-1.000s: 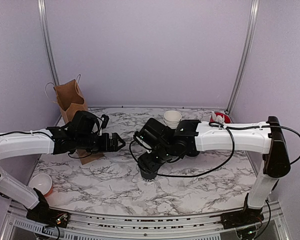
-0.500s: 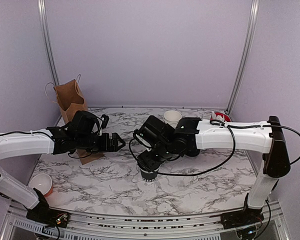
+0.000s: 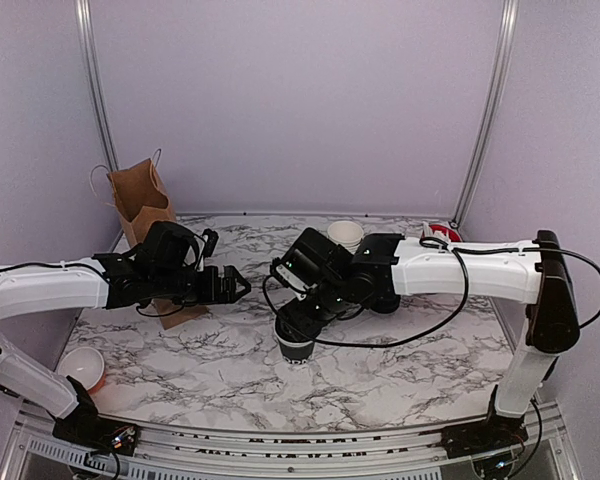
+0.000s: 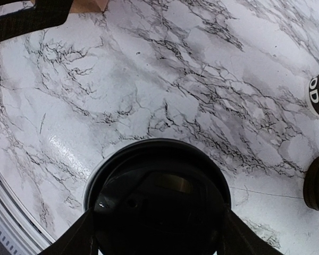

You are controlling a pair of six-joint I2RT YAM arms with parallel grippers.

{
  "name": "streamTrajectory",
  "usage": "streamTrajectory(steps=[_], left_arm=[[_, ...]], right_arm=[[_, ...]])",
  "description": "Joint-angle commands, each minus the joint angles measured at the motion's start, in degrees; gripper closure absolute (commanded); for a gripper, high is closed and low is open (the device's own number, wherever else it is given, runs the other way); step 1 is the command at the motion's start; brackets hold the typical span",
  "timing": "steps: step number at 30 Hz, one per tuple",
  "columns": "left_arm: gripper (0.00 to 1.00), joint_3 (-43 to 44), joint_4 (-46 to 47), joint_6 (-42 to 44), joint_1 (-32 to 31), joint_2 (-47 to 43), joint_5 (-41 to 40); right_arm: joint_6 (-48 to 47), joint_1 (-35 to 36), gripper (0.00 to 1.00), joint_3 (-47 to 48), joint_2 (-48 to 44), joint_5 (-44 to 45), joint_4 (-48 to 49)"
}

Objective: Pack the takeout coffee

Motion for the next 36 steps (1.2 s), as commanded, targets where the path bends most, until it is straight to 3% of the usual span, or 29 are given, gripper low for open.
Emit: streamTrajectory(steps=[1, 36], left_arm=[[0.01, 0.3, 1.0, 0.8, -0.2, 0.8, 0.5], [0.01, 0.4, 0.8, 1.3, -0.3, 0.6, 0.2]], right_arm=[[0.0, -0.2, 0.34, -0.4, 0.3, -2.0, 0.4], [-0.5, 1.9, 0.34, 3.1, 0.4, 0.0, -1.6]])
